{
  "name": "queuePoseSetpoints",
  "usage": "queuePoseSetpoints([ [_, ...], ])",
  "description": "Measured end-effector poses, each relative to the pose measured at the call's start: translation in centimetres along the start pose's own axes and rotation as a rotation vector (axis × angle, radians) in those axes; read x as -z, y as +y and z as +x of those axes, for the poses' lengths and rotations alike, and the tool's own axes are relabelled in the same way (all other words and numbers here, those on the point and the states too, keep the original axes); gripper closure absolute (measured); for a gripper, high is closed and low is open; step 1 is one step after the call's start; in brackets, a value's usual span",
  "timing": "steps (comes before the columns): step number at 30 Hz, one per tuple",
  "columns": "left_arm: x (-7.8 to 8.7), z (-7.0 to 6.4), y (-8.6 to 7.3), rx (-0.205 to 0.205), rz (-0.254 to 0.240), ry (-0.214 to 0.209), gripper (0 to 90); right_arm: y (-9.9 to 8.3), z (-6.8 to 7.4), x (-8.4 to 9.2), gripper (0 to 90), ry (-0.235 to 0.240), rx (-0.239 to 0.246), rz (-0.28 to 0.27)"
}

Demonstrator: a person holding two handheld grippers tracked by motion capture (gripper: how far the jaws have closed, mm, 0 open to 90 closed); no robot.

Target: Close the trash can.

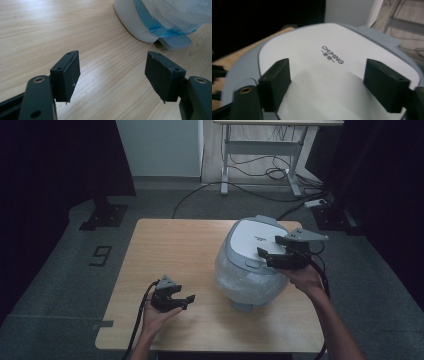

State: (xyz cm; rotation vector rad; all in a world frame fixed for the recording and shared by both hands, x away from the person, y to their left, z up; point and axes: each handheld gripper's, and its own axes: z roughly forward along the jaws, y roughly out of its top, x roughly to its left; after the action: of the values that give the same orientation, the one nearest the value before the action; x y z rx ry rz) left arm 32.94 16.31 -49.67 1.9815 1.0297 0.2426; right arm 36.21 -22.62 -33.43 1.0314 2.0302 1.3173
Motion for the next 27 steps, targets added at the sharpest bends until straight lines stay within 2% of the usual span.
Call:
queuePoseSetpoints([
  [8,0.4,0.0,0.1,0.002,-0.01,0.001,28.1,-0.8,-0.1,0.4,23.4,0.0,-0.014,-0.059],
  [9,0.5,0.0,0.1,0.004,-0.012,-0.002,28.1,-1.1,-0.4,0.5,23.3,0.009,-0.025,-0.083],
  [13,0.8,0.2,0.2,0.003,-0.025,-0.002,28.1,-2.3,-2.0,1.8,21.7,0.05,-0.14,-0.161],
  [14,0.9,0.2,0.1,0.004,-0.028,0.006,28.0,-3.1,-2.5,2.7,21.4,0.044,-0.16,-0.18],
  [17,0.8,0.3,0.0,0.003,-0.024,0.015,28.0,-3.9,-3.1,3.7,20.9,0.038,-0.172,-0.19],
  [19,0.8,0.3,-0.1,0.004,-0.02,0.017,27.9,-5.4,-4.0,5.2,20.7,0.02,-0.179,-0.201],
  [20,0.7,0.4,-0.1,0.006,-0.019,0.019,27.9,-5.4,-4.0,5.2,20.7,0.02,-0.179,-0.201],
  [22,0.6,0.5,-0.2,0.009,-0.014,0.02,27.9,-6.6,-4.6,6.1,20.4,0.001,-0.179,-0.213],
  [23,0.5,0.5,-0.2,0.01,-0.011,0.021,27.9,-7.9,-5.1,6.9,20.4,-0.024,-0.171,-0.222],
  [24,0.5,0.6,-0.3,0.011,-0.009,0.021,27.9,-7.9,-5.1,6.9,20.4,-0.024,-0.171,-0.222],
  [27,0.2,0.8,-0.5,0.018,0.0,0.026,27.9,-10.0,-5.6,7.3,20.5,-0.066,-0.152,-0.211],
])
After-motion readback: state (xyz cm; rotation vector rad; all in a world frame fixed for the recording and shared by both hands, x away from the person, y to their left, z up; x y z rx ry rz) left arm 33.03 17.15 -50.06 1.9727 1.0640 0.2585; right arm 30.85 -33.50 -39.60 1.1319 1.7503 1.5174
